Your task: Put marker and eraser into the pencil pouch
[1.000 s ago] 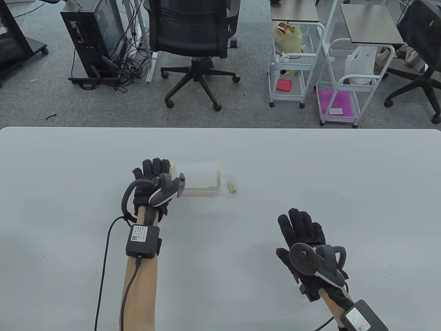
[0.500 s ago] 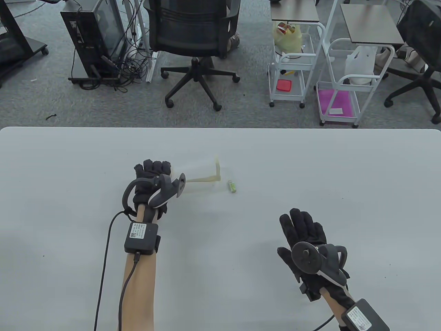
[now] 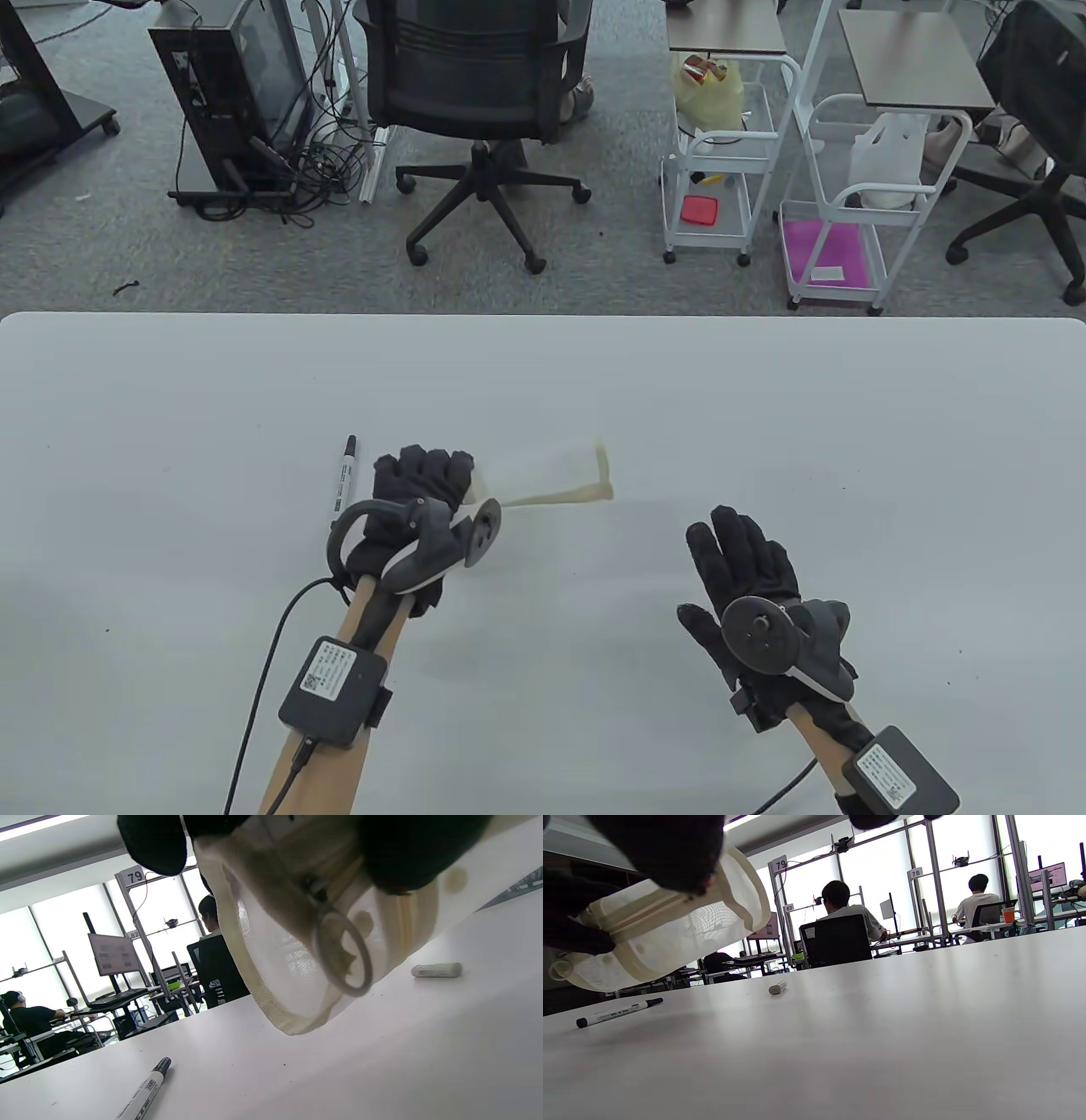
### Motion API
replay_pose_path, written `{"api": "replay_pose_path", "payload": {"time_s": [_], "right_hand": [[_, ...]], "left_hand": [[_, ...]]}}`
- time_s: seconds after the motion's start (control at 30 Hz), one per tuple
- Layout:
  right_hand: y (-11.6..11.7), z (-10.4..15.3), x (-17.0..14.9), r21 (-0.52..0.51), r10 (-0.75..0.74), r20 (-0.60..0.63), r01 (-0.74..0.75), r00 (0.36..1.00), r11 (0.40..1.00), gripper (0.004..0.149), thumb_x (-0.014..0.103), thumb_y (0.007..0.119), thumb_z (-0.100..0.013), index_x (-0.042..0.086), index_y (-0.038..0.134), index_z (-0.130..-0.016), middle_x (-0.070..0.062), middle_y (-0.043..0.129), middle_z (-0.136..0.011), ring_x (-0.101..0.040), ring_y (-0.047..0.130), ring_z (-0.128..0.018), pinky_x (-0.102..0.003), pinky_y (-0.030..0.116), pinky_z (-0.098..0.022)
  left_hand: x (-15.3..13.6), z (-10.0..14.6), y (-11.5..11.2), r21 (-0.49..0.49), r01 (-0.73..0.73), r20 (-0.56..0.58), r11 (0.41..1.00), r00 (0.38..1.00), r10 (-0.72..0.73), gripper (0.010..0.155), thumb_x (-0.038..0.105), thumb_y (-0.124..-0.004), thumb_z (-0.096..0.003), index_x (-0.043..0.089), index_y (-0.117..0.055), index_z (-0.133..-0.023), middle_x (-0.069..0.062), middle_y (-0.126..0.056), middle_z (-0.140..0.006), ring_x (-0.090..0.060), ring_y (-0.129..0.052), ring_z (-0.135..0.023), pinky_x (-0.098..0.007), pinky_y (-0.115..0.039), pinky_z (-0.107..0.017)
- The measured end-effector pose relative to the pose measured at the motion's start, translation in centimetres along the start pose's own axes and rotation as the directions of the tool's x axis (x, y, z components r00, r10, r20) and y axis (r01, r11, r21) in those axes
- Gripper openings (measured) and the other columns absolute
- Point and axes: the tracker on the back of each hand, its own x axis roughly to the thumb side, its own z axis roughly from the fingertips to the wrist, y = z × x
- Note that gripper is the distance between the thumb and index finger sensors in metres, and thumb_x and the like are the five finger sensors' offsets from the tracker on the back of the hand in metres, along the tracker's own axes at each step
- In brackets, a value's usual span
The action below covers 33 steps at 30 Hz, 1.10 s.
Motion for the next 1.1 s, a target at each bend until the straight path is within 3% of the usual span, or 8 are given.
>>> {"api": "replay_pose_path", "payload": {"time_s": [0.13,0.3,0.4,0.57,0.67,0.73,0.87,1.1], "right_hand": [[-0.8,0.2,-0.2,-0.036,-0.078,0.026,0.079,0.997,0.996,0.099,0.051,0.081,-0.033,0.031,0.015,-0.104,-0.009,0.015,-0.112,-0.044,0.038,-0.109,-0.064,0.043,-0.072],[-1.5,0.2,-1.1,0.016,-0.345,0.047,0.345,0.937,0.939,0.105,0.063,0.08,-0.029,0.031,0.015,-0.105,-0.012,0.017,-0.112,-0.049,0.04,-0.107,-0.068,0.047,-0.068],[-1.2,0.0,-2.3,0.088,-0.59,-0.057,0.593,0.805,0.8,0.105,0.066,0.079,-0.029,0.034,0.015,-0.106,-0.014,0.016,-0.113,-0.053,0.039,-0.107,-0.071,0.048,-0.066],[-0.5,-0.3,-4.0,0.145,-0.723,-0.181,0.746,0.666,0.65,0.103,0.065,0.081,-0.031,0.037,0.018,-0.107,-0.015,0.018,-0.113,-0.057,0.042,-0.104,-0.072,0.054,-0.063],[0.4,-0.4,-4.8,0.171,-0.825,-0.249,0.861,0.507,0.478,0.094,0.055,0.086,-0.034,0.037,0.03,-0.108,-0.014,0.029,-0.114,-0.055,0.055,-0.101,-0.068,0.063,-0.06],[0.8,-0.6,-5.2,0.112,-0.854,-0.27,0.896,0.444,0.43,0.085,0.049,0.087,-0.036,0.037,0.043,-0.108,-0.013,0.037,-0.113,-0.051,0.061,-0.097,-0.064,0.067,-0.058],[0.5,-1.0,-6.5,-0.005,-0.864,-0.285,0.901,0.415,0.434,0.074,0.045,0.087,-0.037,0.036,0.056,-0.103,-0.014,0.046,-0.11,-0.048,0.069,-0.092,-0.061,0.073,-0.054],[0.3,-0.7,-9.9,-0.139,-0.898,-0.338,0.929,0.281,0.343,0.073,0.046,0.084,-0.038,0.034,0.056,-0.105,-0.018,0.05,-0.109,-0.049,0.073,-0.088,-0.06,0.074,-0.051]], "left_hand": [[3.2,2.9,2.0,-0.021,-0.006,0.063,1.0,0.998,0.008,0.073,0.057,-0.072,-0.0415,0.032,-0.055,-0.108,0.001,-0.076,-0.109,-0.029,-0.08,-0.104,-0.058,-0.067,-0.076],[6.1,5.0,3.4,-0.062,-0.044,0.101,0.997,0.994,0.05,0.073,0.058,-0.073,-0.0421,0.032,-0.055,-0.108,0.001,-0.076,-0.109,-0.029,-0.08,-0.104,-0.058,-0.067,-0.077],[7.9,6.1,3.5,-0.016,-0.07,0.149,0.997,0.986,0.071,0.072,0.057,-0.073,-0.0418,0.033,-0.056,-0.108,0.001,-0.077,-0.109,-0.029,-0.08,-0.104,-0.058,-0.067,-0.076],[8.8,7.0,3.2,0.036,-0.098,0.196,0.995,0.977,0.089,0.071,0.057,-0.073,-0.0414,0.034,-0.057,-0.107,0.001,-0.076,-0.109,-0.029,-0.08,-0.104,-0.057,-0.068,-0.076],[8.5,7.1,2.9,0.066,-0.165,0.206,0.984,0.967,0.148,0.069,0.056,-0.073,-0.0419,0.035,-0.058,-0.106,0.001,-0.076,-0.109,-0.03,-0.08,-0.104,-0.057,-0.069,-0.076],[8.3,7.2,2.5,0.083,-0.223,0.22,0.971,0.955,0.2,0.071,0.056,-0.073,-0.0421,0.034,-0.056,-0.107,0.0,-0.074,-0.11,-0.031,-0.079,-0.104,-0.057,-0.068,-0.076],[7.8,7.1,1.7,0.149,-0.286,0.232,0.947,0.941,0.248,0.087,0.061,-0.07,-0.0423,0.026,-0.036,-0.114,-0.008,-0.052,-0.122,-0.035,-0.065,-0.112,-0.06,-0.062,-0.078],[5.7,6.3,0.4,0.123,-0.432,0.252,0.894,0.885,0.393,0.101,0.065,-0.072,-0.0403,0.02,-0.019,-0.114,-0.015,-0.036,-0.125,-0.04,-0.056,-0.114,-0.062,-0.059,-0.079]]}}
